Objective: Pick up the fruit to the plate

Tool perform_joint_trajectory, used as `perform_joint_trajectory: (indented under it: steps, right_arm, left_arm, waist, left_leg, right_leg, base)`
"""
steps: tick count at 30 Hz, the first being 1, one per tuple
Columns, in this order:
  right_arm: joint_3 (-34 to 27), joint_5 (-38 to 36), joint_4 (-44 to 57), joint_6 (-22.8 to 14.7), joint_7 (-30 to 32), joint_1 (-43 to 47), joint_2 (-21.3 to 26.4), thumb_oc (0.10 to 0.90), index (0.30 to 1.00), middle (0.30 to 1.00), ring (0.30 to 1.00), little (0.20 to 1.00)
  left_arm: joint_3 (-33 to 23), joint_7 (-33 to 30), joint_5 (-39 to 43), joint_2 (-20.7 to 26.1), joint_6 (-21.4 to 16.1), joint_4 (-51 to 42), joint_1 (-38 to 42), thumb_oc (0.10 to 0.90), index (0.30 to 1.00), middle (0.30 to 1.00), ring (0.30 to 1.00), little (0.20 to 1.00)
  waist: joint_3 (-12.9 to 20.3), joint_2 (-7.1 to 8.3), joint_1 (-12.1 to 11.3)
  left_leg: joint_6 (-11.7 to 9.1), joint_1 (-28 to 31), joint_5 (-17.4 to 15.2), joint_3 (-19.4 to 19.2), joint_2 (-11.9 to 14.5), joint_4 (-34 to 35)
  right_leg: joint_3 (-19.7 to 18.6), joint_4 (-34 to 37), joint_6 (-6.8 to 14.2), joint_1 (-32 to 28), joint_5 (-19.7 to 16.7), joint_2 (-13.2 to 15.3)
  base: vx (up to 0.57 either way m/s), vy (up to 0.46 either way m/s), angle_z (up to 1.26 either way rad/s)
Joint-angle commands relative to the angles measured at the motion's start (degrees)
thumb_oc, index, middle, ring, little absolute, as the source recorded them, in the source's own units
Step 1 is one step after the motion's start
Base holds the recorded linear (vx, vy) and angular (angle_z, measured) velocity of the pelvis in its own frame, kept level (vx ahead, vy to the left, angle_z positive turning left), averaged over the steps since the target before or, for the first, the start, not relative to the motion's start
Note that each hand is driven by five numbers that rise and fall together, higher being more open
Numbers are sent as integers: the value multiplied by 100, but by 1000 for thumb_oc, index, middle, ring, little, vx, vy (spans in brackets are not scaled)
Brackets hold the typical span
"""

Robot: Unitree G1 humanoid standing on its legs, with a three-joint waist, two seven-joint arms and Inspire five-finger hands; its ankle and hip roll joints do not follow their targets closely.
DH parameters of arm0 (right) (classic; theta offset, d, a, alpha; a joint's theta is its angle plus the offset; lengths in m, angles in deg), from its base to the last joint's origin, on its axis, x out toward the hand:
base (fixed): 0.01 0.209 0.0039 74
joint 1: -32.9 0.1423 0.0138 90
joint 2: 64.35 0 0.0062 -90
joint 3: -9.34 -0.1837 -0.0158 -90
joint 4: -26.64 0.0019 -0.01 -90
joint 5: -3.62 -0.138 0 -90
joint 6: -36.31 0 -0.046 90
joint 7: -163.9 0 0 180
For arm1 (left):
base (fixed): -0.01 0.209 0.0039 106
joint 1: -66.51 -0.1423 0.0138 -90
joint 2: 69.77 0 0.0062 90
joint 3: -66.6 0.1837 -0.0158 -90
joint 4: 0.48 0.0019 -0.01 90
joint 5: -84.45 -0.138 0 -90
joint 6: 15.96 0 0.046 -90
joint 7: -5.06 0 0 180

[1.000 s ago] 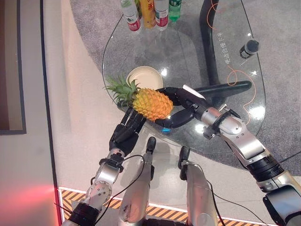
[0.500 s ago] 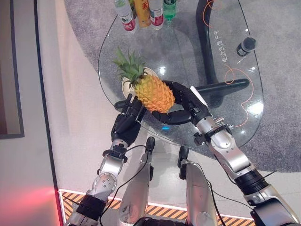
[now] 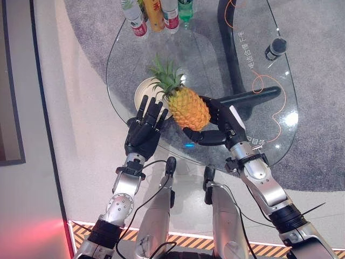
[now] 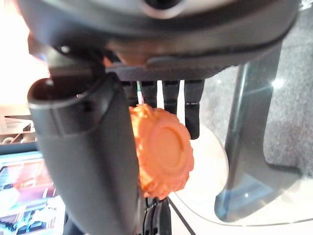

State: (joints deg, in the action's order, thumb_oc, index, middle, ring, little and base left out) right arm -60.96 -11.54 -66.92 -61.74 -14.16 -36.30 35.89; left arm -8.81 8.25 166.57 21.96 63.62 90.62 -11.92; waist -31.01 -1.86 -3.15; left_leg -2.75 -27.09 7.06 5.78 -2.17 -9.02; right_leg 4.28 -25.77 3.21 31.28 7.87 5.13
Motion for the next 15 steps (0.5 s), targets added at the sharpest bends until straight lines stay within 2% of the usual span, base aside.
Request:
perform_joint_trajectory:
  steps: [1, 7, 13, 15]
  right_arm:
    - [-16, -8, 1469, -538, -414, 495, -72, 100, 300, 300, 300, 200]
    - [168, 72, 1673, -474, -892, 542, 61, 100, 300, 300, 300, 200]
    - [377, 182, 1925, -568, -1030, 863, 90, 100, 300, 300, 300, 200]
    - [442, 214, 2020, -485, -1120, 966, 96, 100, 300, 300, 300, 200]
  left_arm:
    - [-309, 409, -171, -19, -225, -954, 90, 800, 900, 900, 900, 900]
    - [-295, 425, -173, 31, -188, -1002, 51, 800, 900, 900, 900, 900]
    - [-163, 172, -394, 94, -218, -1059, 111, 800, 900, 900, 900, 900]
    - [-135, 139, -432, 88, -220, -1046, 117, 800, 900, 900, 900, 900]
  waist:
    - [121, 87, 69]
    - [121, 99, 44]
    - [121, 111, 8]
    - [121, 108, 3]
  left_leg:
    - [267, 56, -842, -256, -511, -772]
    - [280, 10, -818, -217, -520, -769]
    - [290, -12, -828, -164, -543, -800]
    - [289, -12, -837, -165, -546, -820]
  right_leg:
    - [-170, 1038, 111, -474, -709, -375]
    - [-182, 1011, 119, -418, -718, -381]
    - [-190, 1004, 122, -400, -722, -391]
    - [-200, 993, 124, -398, -723, -392]
  base:
    - [0, 0, 0]
    - [0, 0, 0]
    - [0, 0, 0]
    - [0, 0, 0]
